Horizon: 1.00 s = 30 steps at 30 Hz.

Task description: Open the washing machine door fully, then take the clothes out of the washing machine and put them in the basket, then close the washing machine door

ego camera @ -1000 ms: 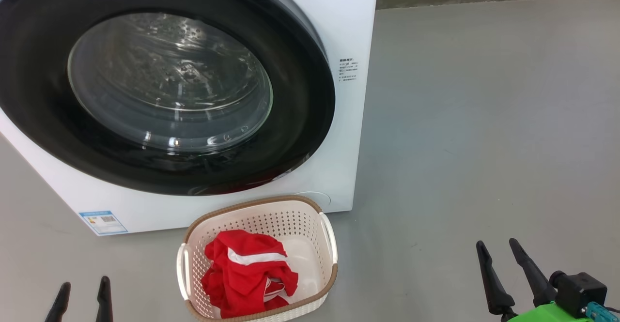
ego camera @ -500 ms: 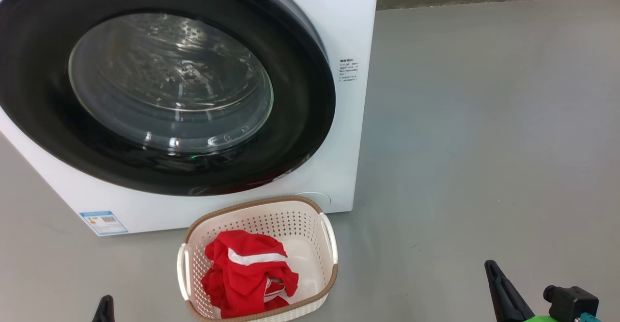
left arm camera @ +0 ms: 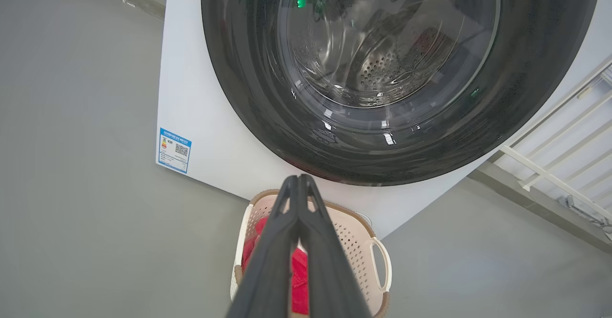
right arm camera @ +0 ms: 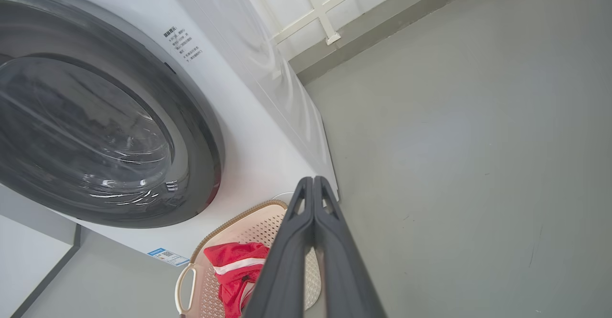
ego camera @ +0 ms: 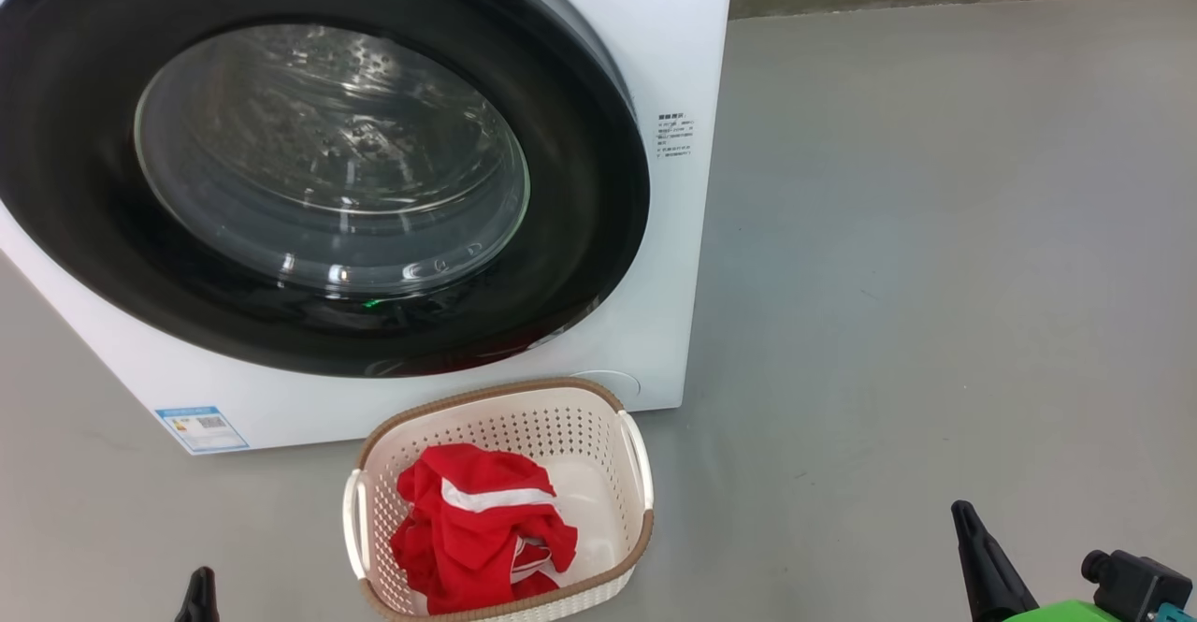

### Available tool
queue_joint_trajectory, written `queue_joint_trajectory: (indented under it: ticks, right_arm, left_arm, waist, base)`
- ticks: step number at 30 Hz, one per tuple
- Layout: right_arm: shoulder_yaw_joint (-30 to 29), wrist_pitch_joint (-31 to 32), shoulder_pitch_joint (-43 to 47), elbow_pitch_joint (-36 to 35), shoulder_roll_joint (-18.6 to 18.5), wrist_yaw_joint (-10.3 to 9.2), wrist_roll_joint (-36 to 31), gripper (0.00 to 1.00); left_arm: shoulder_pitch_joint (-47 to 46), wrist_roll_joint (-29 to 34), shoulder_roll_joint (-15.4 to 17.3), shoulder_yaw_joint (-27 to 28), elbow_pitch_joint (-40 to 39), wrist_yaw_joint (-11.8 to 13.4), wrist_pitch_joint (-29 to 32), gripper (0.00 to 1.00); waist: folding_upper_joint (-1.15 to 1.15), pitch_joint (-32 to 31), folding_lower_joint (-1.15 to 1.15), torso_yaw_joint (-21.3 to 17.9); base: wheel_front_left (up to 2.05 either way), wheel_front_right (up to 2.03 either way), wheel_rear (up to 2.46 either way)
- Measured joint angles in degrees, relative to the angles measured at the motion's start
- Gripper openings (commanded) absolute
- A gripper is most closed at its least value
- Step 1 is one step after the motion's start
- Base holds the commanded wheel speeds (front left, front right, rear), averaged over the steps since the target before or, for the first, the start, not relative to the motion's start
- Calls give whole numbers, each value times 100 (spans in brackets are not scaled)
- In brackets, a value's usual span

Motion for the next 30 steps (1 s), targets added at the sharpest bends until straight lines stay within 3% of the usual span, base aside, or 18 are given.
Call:
queue_joint_trajectory:
  ticks: [30]
  right_arm:
    - [-183, 513, -152, -46, 90, -1, 1840, 0]
  left_arm:
    - [-315, -1767, -127, 56, 40, 0, 503, 0]
  waist:
    - [0, -10, 0, 22]
  base:
    - [0, 0, 0]
